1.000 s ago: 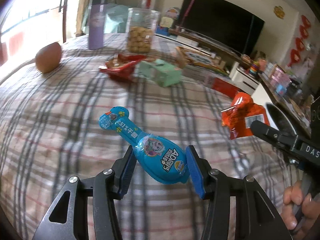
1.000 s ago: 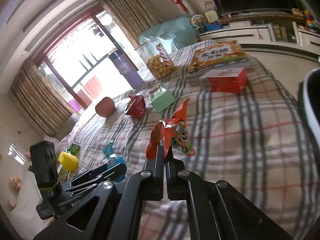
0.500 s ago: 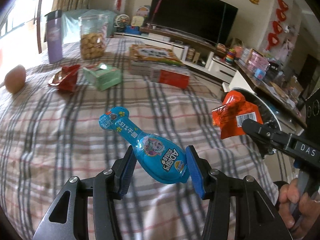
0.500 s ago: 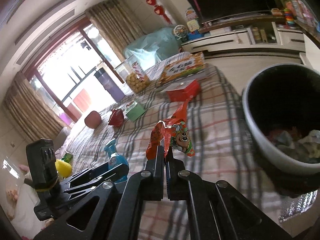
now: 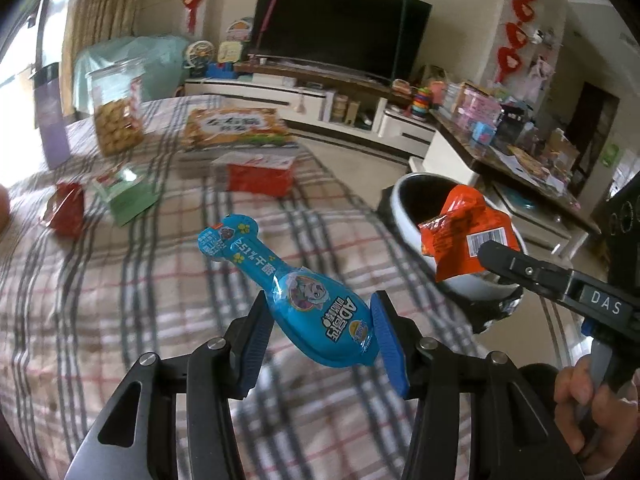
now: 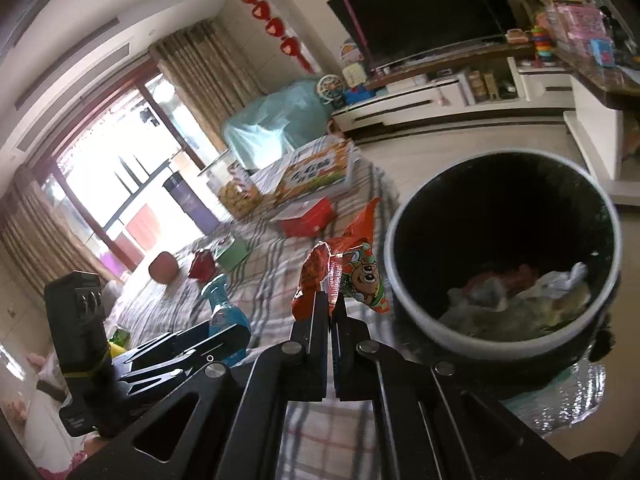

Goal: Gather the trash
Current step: 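Carry blue package with left tool while right tool carries orange packet over bin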

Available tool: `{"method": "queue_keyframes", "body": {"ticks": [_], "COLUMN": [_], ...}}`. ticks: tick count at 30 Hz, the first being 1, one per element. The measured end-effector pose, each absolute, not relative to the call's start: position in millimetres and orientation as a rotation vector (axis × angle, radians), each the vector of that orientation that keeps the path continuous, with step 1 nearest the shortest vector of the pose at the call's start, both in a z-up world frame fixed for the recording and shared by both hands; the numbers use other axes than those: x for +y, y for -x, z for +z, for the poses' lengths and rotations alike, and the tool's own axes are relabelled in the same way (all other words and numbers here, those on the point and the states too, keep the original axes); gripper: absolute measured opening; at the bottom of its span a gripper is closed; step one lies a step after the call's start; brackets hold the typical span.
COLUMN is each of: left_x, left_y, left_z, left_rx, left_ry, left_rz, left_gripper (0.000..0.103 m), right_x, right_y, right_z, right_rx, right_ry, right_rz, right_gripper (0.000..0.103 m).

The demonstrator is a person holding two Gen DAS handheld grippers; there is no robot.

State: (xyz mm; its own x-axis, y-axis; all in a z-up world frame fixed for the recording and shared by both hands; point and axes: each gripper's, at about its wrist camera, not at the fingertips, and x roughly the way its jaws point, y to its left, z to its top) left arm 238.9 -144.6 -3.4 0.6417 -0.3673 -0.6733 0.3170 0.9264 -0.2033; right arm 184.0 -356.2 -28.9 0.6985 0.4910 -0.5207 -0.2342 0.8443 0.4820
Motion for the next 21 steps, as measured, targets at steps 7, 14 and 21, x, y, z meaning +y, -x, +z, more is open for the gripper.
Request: {"method": "queue_keyframes", "body": {"ticks": [7,14,21], "left_x": [-172.8,-195.6,-209.5], "left_y": [-250.2,-261.5,-267.8], "left_z": [1.1,0.9,2.1], "left_rx": [0.77,0.77,0.765], "left_ry": [0.036,0.01,-0.006], "left_rz": [-0.438,-0.471,-0.489], "left_gripper": [0.048,0.048,0.048], "right_x": [-388.3,-416.1,-432.0], "right_y": [-183.0,-184.4,-185.8], "right_z": [-24.8,-22.7,-23.6], "right_rx": [0.67,0.659,0.655], "right_ry": [-0.414,-0.432,-0.442], "right_rz": [0.36,0.309,0.282], "right_gripper": [0.001,0.001,0.001]}}
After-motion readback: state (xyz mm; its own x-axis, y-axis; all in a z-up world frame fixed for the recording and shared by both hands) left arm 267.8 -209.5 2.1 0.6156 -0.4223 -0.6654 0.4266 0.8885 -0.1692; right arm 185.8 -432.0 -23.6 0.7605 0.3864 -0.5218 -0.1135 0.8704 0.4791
